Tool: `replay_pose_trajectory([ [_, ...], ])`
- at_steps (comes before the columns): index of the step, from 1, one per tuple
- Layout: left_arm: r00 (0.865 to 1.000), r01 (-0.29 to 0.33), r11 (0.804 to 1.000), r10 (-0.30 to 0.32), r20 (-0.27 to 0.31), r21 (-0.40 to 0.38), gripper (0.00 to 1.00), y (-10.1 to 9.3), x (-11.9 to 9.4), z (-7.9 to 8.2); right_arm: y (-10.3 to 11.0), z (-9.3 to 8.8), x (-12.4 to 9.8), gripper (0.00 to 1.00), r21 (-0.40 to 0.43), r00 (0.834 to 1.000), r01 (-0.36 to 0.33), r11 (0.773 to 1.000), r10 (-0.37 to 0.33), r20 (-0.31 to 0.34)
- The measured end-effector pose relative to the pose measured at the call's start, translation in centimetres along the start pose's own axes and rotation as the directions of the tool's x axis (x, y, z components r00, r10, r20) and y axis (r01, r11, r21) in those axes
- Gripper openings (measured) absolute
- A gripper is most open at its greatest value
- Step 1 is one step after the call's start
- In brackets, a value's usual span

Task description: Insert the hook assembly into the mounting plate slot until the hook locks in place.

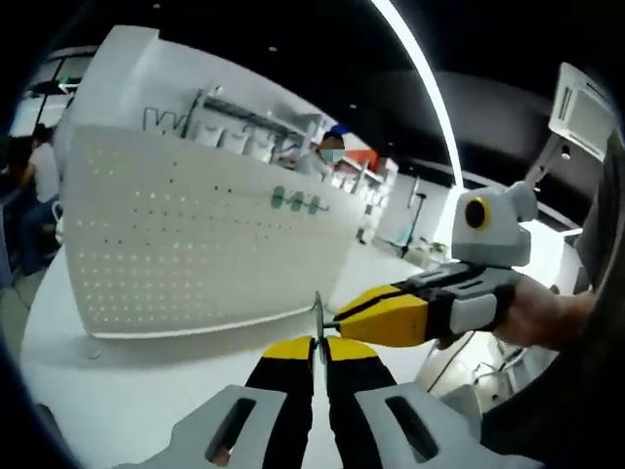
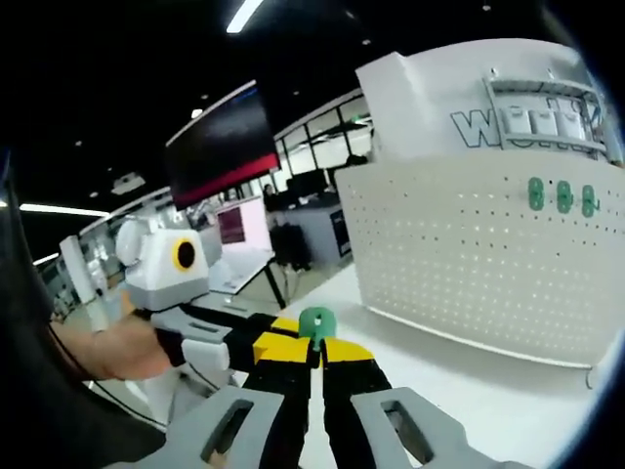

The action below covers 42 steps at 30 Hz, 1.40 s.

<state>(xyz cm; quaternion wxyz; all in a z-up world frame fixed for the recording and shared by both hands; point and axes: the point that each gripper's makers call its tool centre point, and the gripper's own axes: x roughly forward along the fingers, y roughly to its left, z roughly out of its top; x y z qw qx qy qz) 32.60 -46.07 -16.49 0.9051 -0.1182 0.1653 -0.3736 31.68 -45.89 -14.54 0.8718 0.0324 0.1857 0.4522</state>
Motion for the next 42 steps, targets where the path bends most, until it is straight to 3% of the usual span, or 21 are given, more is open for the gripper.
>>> replay_pose_trajectory([
  [4,1.0,0.002,0.999,-0.002,0.017,-0.043,0.02,0.2,-0.1,0.2,0.2,0.3,0.1,0.03,-0.01,1.0,0.003,1.0,-0.003,0.014],
  [17,0.998,-0.053,0.996,0.056,0.038,-0.065,0.02,1.3,-0.5,0.7,0.3,0.8,-0.3,0.05,-0.013,0.999,0.015,1.0,-0.015,0.048],
  [29,0.998,-0.037,0.998,0.04,0.053,-0.053,0.02,0.3,-0.2,1.4,-0.1,1.8,0.2,0.05,0.006,0.995,0.028,1.0,-0.029,0.094],
  [37,0.996,-0.045,0.998,0.048,0.07,-0.039,0.02,0.2,-0.4,1.6,0.1,1.8,0.3,0.03,0.056,0.993,0.016,0.998,-0.023,0.114],
  [42,0.995,-0.063,0.998,0.065,0.077,-0.027,0.02,0.4,-0.7,1.7,0.2,1.8,0.4,0.02,0.153,0.992,-0.001,0.988,-0.018,0.127],
])
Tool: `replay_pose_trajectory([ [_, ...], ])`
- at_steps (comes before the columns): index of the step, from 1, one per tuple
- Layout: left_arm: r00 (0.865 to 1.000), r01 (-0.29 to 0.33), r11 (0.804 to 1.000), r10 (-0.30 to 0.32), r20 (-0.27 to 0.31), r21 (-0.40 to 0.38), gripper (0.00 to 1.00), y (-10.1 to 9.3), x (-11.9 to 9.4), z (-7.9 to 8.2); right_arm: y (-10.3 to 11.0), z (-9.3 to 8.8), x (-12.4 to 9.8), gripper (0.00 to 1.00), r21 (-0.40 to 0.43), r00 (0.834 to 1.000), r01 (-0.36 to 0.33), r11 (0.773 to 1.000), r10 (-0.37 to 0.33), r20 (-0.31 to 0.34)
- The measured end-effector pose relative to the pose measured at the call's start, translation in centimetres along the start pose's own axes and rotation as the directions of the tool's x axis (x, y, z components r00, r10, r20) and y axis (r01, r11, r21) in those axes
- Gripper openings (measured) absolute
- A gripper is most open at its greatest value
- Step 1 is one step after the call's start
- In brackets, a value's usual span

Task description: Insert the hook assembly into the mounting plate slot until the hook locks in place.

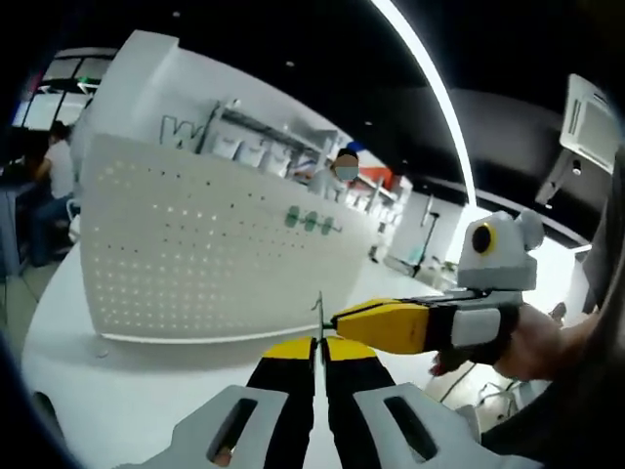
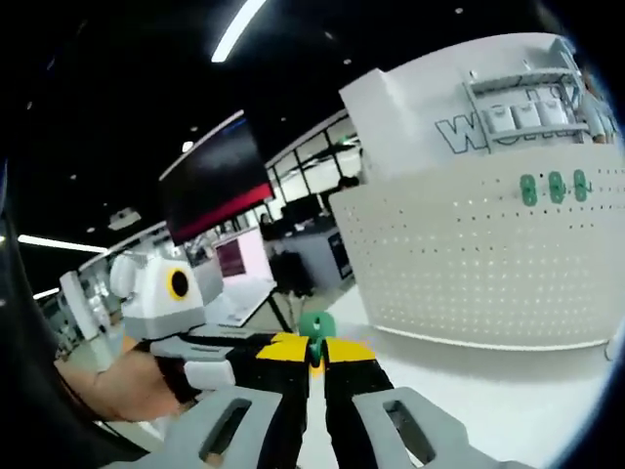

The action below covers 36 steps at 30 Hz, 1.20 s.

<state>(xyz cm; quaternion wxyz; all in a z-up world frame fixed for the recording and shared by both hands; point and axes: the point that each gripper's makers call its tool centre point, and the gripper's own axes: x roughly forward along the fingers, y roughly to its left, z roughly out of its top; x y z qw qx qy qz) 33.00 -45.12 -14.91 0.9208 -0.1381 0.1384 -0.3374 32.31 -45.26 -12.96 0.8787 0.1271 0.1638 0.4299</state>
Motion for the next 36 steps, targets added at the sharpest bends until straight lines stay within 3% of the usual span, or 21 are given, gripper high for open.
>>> replay_pose_trajectory([
  [13,1.0,0.001,0.998,0.0,-0.016,0.062,0.04,-0.1,0.0,-0.1,0.0,0.0,0.0,0.0,-0.072,1.0,0.018,0.997,-0.019,-0.014],
  [19,0.999,0.01,0.988,-0.003,-0.042,0.151,0.05,-0.2,-0.1,-0.6,-0.1,-0.5,0.1,0.0,-0.104,0.999,0.018,0.994,-0.021,-0.029],
  [22,0.999,0.034,0.99,-0.029,-0.044,0.139,0.1,-0.6,0.0,-0.7,-0.2,-0.4,0.0,0.0,-0.106,0.999,0.021,0.994,-0.024,-0.027],
  [25,0.998,0.039,0.991,-0.033,-0.052,0.129,0.24,-0.7,0.1,-0.9,-0.4,-0.2,-0.1,0.0,-0.109,0.999,0.025,0.994,-0.028,-0.025],
  [31,0.997,0.066,0.991,-0.062,-0.038,0.12,0.65,-1.6,0.1,-1.0,-1.1,0.0,-0.5,0.0,-0.12,0.999,0.039,0.992,-0.043,-0.025],
  [36,0.996,0.088,0.988,-0.085,-0.03,0.127,0.82,-2.3,0.1,-0.9,-1.5,-0.1,-0.7,0.0,-0.133,0.998,0.049,0.99,-0.054,-0.03],
])
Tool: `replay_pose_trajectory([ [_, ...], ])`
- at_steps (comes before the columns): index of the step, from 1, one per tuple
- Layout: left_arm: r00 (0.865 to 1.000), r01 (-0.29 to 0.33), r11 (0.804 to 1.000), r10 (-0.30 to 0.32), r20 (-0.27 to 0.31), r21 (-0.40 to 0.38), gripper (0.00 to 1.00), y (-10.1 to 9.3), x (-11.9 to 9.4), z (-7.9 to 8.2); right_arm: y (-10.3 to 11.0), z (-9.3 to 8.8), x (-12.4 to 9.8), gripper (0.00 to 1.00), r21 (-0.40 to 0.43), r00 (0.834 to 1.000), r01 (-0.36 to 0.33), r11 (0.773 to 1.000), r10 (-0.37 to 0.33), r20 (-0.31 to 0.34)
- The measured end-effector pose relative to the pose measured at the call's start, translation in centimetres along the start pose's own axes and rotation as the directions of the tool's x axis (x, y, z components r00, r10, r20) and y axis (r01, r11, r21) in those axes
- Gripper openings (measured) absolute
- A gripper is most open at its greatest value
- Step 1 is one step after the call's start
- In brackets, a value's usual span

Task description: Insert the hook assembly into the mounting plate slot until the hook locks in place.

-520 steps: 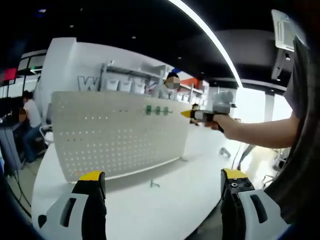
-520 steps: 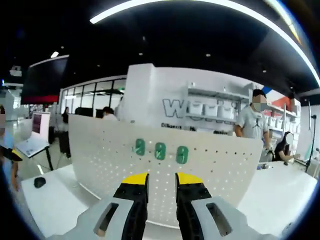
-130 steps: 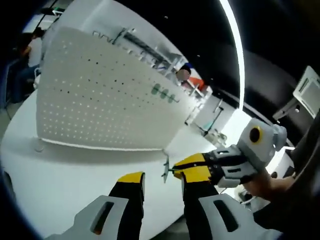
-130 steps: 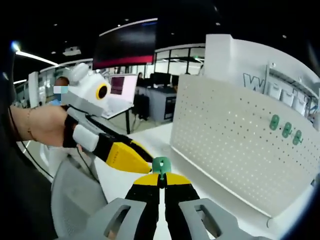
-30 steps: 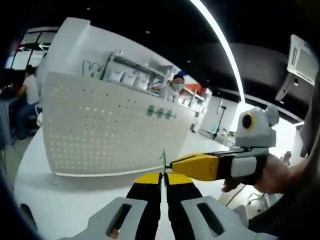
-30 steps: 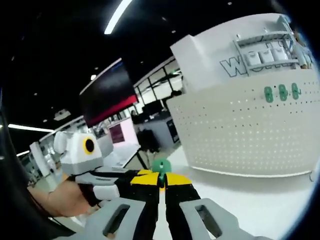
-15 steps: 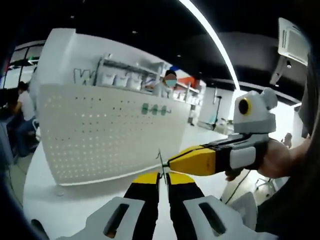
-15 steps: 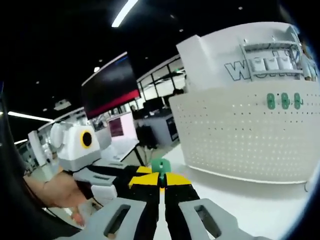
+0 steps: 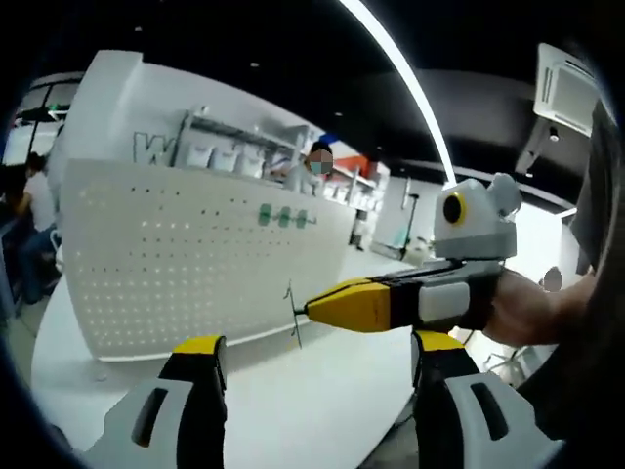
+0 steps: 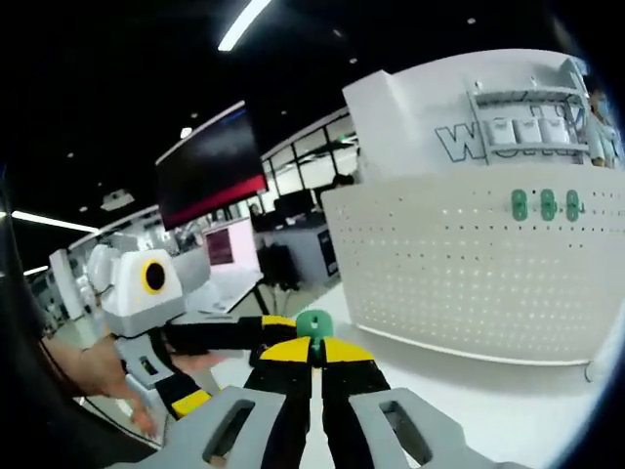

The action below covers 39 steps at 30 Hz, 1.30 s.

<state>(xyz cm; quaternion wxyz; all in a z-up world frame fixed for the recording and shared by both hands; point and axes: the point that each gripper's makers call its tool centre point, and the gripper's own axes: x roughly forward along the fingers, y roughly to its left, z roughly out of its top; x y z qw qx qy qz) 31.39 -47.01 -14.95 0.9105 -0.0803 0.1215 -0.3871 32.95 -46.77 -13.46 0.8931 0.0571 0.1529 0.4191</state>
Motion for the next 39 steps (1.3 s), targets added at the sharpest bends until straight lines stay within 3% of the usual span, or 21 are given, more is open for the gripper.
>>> replay_pose_trajectory([
  [10,0.999,0.035,0.999,-0.034,0.02,-0.012,1.0,-1.0,0.1,0.6,-0.4,0.0,-0.1,0.0,-0.02,1.0,0.006,1.0,-0.006,-0.004],
  [28,0.998,0.042,0.999,-0.042,0.045,0.0,1.0,-1.7,-0.2,1.6,-2.1,-0.1,-0.2,0.0,-0.054,0.999,0.047,0.997,-0.047,0.0],
  [39,0.999,0.012,1.0,-0.012,0.045,-0.006,1.0,-0.8,-0.9,1.6,-6.7,1.3,-1.3,0.0,-0.064,0.987,0.157,0.986,-0.154,0.051],
])
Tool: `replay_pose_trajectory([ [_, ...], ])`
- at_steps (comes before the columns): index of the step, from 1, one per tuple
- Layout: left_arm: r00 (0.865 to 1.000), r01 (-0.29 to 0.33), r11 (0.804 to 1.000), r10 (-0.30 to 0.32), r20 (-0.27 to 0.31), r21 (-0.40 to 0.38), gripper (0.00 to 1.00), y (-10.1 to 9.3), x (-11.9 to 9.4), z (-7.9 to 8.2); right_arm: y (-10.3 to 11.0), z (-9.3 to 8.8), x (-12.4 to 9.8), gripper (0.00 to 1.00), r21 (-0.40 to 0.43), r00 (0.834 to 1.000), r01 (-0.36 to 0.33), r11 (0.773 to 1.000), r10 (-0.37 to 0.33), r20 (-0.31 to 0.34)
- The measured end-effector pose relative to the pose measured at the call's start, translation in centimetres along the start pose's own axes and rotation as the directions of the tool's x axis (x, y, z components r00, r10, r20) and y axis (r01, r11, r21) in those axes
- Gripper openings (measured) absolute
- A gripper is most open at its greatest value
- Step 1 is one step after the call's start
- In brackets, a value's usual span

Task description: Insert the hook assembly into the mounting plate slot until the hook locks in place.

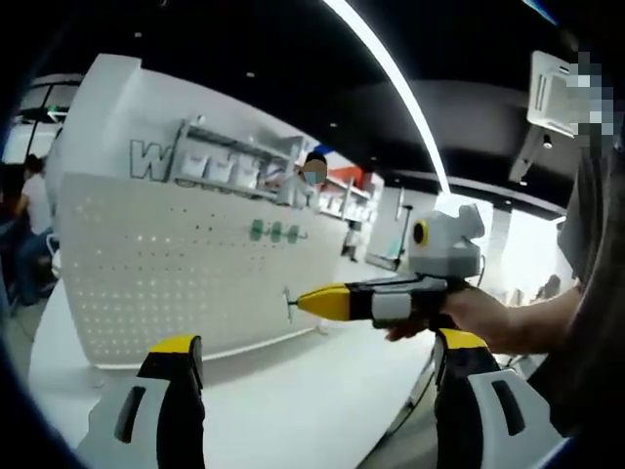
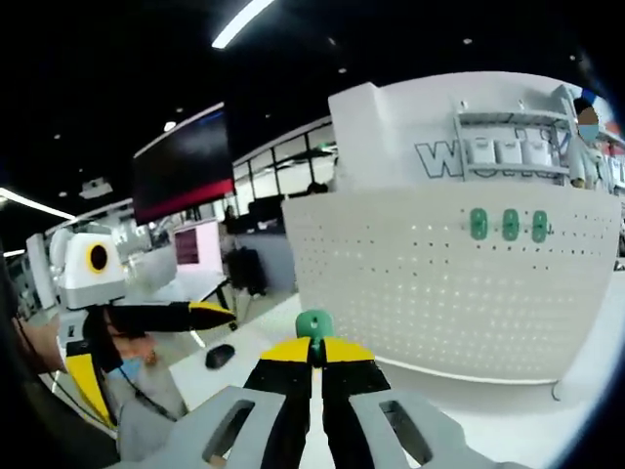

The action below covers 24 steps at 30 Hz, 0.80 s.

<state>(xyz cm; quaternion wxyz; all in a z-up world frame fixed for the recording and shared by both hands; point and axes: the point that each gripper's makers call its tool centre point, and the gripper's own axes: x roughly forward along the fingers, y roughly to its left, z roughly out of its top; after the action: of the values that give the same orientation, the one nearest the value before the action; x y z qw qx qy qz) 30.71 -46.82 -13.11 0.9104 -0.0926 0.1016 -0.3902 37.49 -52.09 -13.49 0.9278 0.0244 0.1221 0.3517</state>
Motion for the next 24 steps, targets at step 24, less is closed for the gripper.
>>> replay_pose_trajectory([
  [24,0.999,-0.018,0.996,0.022,-0.044,0.083,1.0,0.1,-0.2,0.0,-10.8,3.1,-1.0,0.0,0.034,0.971,0.212,0.977,-0.215,0.103],
])
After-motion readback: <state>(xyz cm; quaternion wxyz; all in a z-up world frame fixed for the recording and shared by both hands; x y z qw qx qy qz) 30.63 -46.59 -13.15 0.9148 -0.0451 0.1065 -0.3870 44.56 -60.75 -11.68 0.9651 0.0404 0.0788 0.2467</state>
